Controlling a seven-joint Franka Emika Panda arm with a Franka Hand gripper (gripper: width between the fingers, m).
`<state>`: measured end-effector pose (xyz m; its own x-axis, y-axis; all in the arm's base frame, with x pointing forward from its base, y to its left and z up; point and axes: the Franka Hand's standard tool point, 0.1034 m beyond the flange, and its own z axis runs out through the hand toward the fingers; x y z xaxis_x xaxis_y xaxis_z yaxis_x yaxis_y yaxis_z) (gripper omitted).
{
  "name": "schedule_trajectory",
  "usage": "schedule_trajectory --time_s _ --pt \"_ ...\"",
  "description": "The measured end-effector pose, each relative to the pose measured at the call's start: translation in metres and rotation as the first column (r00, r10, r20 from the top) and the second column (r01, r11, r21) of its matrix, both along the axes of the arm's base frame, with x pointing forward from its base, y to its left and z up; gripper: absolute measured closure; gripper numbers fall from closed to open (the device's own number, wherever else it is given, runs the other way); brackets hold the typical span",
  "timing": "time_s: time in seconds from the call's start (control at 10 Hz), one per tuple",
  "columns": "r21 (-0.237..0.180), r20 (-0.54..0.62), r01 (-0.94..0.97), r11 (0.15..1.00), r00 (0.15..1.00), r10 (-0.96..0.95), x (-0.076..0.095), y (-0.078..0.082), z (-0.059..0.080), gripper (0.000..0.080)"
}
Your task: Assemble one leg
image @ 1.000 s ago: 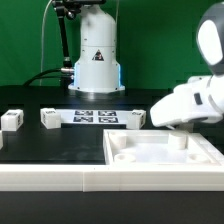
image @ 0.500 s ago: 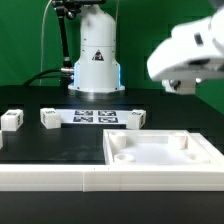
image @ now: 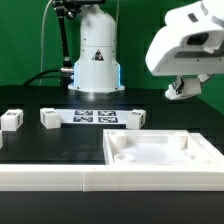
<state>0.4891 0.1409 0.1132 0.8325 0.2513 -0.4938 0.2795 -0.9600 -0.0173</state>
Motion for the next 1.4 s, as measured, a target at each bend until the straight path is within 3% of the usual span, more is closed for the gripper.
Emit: schedule_trajectory --time_s 0.2,0.6,0.7,1.1,1.3,1.4 --pt "0.034 0.113 -0.043 0.998 0.993 0.039 0.027 -0.013 0.011 0.0508" --pt "0.1 0.361 -0.05 0.994 0.932 0.01 0.033 -0.012 0.006 0.0508" --pt "0.134 0.411 -0.006 0.991 0.91 -0.05 0.04 -0.017 0.003 0.0508" --pt "0.211 0.597 0.027 0.977 0.788 -0.151 0.088 -0.023 0.015 0.0508" --pt "0.244 0.739 -0.011 0.97 0.649 -0.178 0.09 -0.023 0.014 0.0508" --pt "0.242 0.735 -0.01 0.97 0.655 -0.177 0.085 -0.024 0.01 0.0508"
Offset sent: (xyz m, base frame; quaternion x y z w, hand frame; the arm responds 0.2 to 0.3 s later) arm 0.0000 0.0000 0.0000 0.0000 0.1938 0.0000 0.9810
